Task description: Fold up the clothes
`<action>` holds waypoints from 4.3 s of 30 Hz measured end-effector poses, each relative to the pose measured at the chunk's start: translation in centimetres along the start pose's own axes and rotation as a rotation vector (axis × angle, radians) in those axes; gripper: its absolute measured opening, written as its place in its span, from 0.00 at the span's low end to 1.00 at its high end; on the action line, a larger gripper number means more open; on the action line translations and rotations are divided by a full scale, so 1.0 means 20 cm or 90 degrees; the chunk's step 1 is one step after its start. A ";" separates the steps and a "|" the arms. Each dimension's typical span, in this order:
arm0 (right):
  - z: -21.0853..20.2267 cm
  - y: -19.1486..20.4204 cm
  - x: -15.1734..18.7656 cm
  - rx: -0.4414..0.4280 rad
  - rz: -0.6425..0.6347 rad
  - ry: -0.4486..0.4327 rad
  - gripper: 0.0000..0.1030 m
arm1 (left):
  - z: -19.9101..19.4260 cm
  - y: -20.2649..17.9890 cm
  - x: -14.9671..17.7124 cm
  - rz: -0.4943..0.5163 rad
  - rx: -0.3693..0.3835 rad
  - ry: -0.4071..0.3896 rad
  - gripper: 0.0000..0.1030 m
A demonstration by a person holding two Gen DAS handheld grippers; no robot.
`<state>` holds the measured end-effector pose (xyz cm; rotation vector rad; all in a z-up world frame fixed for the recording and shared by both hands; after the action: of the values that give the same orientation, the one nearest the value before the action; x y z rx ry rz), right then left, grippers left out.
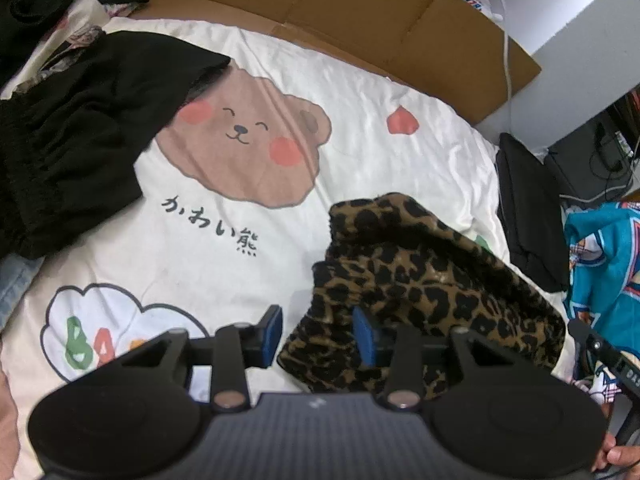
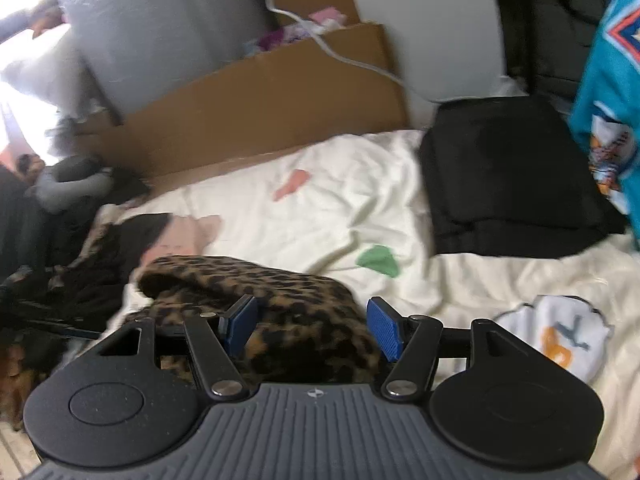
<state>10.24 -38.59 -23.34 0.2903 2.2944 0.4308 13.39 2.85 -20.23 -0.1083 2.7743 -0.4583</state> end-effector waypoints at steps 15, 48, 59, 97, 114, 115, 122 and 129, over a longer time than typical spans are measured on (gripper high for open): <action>0.04 0.19 -0.10 -0.077 -0.081 0.016 0.65 | 0.02 -0.03 -0.13 -0.003 -0.006 -0.028 0.58; 0.60 0.47 -0.24 -0.066 -0.300 0.157 0.02 | 0.20 -0.02 -0.06 -0.021 0.157 -0.011 0.07; 0.53 0.24 -0.33 -0.002 -0.263 0.136 0.02 | 0.20 -0.17 0.04 0.049 0.163 0.030 0.17; 0.24 -0.25 -0.35 0.090 -0.167 0.096 0.01 | -0.22 0.07 -0.39 0.076 0.139 -0.174 0.00; 0.19 -0.32 -0.28 0.097 -0.129 0.125 0.01 | 0.00 0.09 -0.25 -0.090 0.163 -0.015 0.19; 0.19 -0.32 -0.28 0.095 -0.128 0.126 0.01 | 0.01 0.08 -0.23 -0.098 0.163 -0.006 0.20; 0.18 -0.34 -0.25 0.079 -0.113 0.128 0.01 | 0.10 -0.05 -0.17 -0.121 0.163 0.036 0.36; 0.18 -0.35 -0.22 0.067 -0.106 0.131 0.01 | 0.14 -0.13 -0.17 -0.124 0.143 0.032 0.42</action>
<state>15.36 -45.68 -25.41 0.1077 2.5237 0.2663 17.67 -0.06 -20.86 -0.3182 2.7498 -0.8288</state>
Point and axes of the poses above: each gripper's, at about its wrist camera, not at the fingertips, and z roughly the way its jaws point, y to its left, x to its underside, the point moved 8 cm from there along z, roughly the way its jaws point, and after that the axes turned 3 degrees about -x, right-handed, at the moved point
